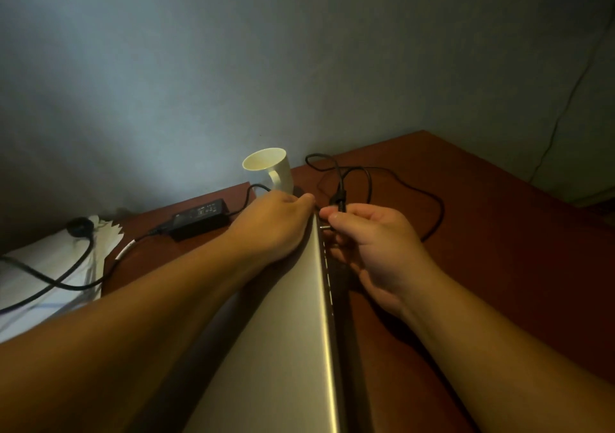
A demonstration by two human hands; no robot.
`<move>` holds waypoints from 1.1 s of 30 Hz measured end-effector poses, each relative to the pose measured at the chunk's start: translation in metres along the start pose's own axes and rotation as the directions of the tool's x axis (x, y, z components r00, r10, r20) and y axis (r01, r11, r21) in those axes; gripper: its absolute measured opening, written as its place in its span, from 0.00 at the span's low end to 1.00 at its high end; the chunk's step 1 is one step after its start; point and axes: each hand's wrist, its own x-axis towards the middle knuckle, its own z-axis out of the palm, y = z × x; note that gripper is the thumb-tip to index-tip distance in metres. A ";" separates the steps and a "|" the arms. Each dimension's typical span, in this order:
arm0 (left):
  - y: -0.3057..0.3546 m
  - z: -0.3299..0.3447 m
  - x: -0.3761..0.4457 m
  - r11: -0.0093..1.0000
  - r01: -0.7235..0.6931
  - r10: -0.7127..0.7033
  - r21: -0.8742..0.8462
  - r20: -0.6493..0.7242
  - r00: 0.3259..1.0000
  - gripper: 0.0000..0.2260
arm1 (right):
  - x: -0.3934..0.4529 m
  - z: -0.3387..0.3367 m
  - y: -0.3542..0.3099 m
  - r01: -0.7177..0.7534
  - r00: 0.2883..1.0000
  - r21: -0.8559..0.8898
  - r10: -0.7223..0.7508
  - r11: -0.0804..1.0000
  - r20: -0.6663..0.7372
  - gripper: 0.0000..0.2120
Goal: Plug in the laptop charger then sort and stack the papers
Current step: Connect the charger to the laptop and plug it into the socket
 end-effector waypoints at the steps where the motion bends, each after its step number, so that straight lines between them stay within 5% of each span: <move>1: -0.001 0.001 0.000 1.000 -0.002 0.002 0.008 0.002 1.000 0.20 | 0.001 0.000 0.001 0.020 1.000 -0.009 -0.020 1.000 -0.007 0.08; 3: -0.002 0.002 0.001 1.000 -0.008 0.008 0.021 0.004 1.000 0.20 | 0.004 -0.002 0.003 0.039 0.999 -0.054 -0.039 0.998 -0.009 0.14; 6: -0.003 0.003 0.003 1.000 -0.012 0.012 0.026 0.007 1.000 0.20 | 0.002 -0.002 0.003 0.033 0.999 -0.067 -0.033 0.997 0.002 0.07; 10: -0.006 0.002 0.006 1.000 -0.010 0.010 0.023 -0.009 1.000 0.20 | 0.002 0.001 0.003 -0.059 0.998 0.149 0.059 0.987 0.006 0.12; 26: -0.015 0.020 0.016 0.988 -0.055 0.061 0.144 -0.036 0.997 0.22 | 0.008 0.005 0.020 -0.260 0.964 0.317 0.263 0.912 0.034 0.16; 33: -0.028 0.035 0.021 0.974 -0.058 0.061 0.219 -0.007 0.998 0.22 | 0.010 -0.003 0.013 -0.167 0.978 0.264 0.194 0.950 -0.076 0.20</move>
